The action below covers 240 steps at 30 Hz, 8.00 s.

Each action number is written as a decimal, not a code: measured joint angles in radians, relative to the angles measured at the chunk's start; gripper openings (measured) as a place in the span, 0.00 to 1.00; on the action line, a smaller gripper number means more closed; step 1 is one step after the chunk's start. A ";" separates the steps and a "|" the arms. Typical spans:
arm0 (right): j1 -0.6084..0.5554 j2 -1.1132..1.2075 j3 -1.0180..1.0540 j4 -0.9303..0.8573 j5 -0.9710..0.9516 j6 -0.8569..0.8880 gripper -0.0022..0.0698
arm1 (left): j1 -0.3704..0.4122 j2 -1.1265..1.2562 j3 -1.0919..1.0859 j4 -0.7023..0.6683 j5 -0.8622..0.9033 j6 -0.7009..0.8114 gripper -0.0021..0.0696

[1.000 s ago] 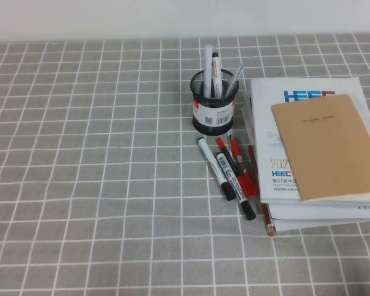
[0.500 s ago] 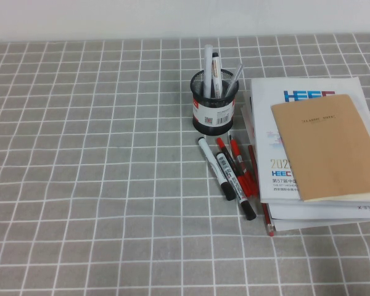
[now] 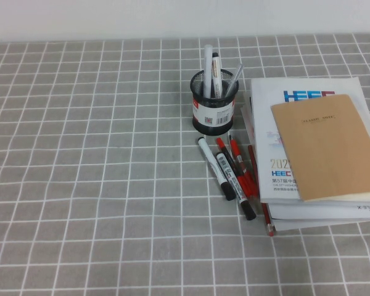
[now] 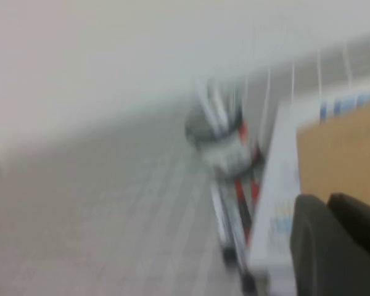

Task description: Put the pen into the pen holder

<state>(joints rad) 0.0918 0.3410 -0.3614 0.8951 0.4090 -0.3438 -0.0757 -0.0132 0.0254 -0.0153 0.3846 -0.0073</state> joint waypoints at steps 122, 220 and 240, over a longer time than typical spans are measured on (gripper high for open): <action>0.471 1.474 -0.860 -0.804 -1.033 0.344 0.17 | 0.000 0.000 0.000 0.000 0.000 0.000 0.02; 0.038 -0.281 0.389 -0.884 -0.064 0.428 0.01 | 0.000 0.000 0.000 0.000 0.000 0.000 0.02; -0.053 -0.348 0.389 -0.860 -0.046 0.425 0.01 | 0.000 0.000 0.000 0.000 0.000 0.000 0.02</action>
<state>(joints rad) 0.0389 -0.0072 0.0272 0.0348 0.3628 0.0812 -0.0757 -0.0132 0.0254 -0.0153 0.3846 -0.0073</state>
